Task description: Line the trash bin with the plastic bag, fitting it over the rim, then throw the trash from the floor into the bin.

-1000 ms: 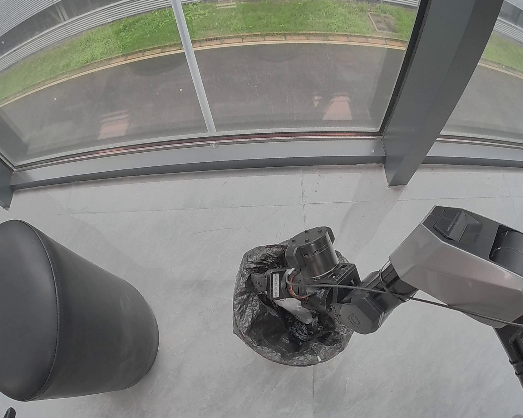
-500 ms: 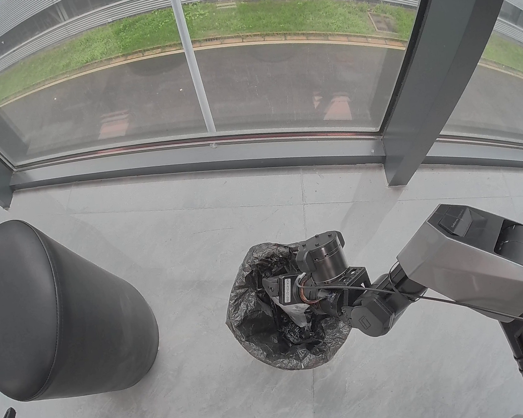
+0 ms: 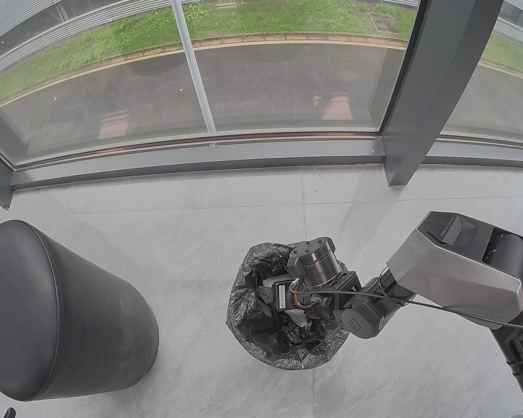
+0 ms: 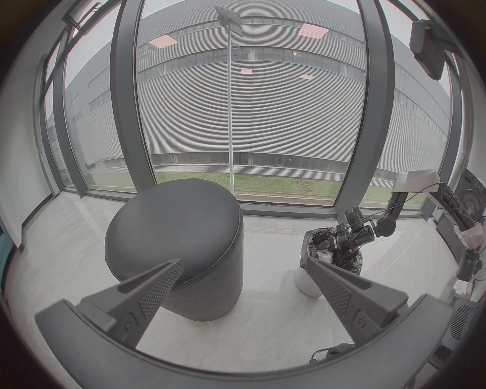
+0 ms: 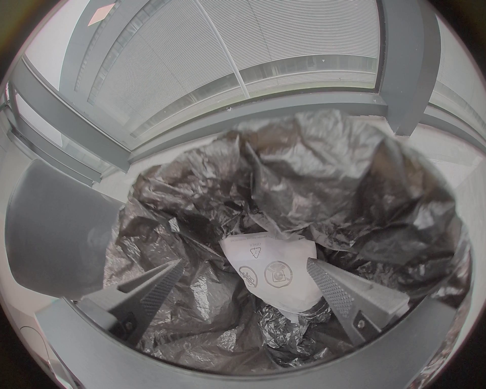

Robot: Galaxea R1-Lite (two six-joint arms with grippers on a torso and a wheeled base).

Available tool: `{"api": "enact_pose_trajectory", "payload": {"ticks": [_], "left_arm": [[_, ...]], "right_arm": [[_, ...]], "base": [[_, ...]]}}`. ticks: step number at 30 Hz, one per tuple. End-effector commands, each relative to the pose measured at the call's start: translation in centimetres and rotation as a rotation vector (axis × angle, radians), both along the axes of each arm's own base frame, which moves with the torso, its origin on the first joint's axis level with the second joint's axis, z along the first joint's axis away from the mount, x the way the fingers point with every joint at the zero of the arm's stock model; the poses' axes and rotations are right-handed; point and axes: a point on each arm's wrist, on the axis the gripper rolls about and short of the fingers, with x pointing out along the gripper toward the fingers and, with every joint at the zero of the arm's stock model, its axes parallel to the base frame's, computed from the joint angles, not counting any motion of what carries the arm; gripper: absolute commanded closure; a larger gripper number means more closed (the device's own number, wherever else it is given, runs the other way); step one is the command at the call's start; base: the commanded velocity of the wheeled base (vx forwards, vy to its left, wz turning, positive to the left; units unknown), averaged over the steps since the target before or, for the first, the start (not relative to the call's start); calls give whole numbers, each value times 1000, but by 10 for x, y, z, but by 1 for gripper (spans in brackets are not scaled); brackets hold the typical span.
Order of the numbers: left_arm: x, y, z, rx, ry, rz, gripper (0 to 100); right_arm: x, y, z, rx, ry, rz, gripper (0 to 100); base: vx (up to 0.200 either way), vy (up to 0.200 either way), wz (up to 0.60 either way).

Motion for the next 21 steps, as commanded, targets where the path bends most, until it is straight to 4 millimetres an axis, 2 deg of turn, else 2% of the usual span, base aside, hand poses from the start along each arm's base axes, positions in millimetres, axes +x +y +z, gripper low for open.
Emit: {"api": "enact_pose_trajectory", "payload": {"ticks": [1,11,14,21], "left_arm": [[0,0,-4,0,-2,0,0],[0,0,-4,0,-4,0,0],[0,0,-4,0,-4,0,0],[0,0,-4,0,-2,0,0]], "right_arm": [[7,4,-10,-9,11,-2,0],[18,11,-20,-66,51,7,0],[23,11,-29,-111,60,20,0],[24,12,-29,-119,73,19,0]], "base": [[0,0,0],[0,0,0],[0,0,0],[0,0,0]]}}
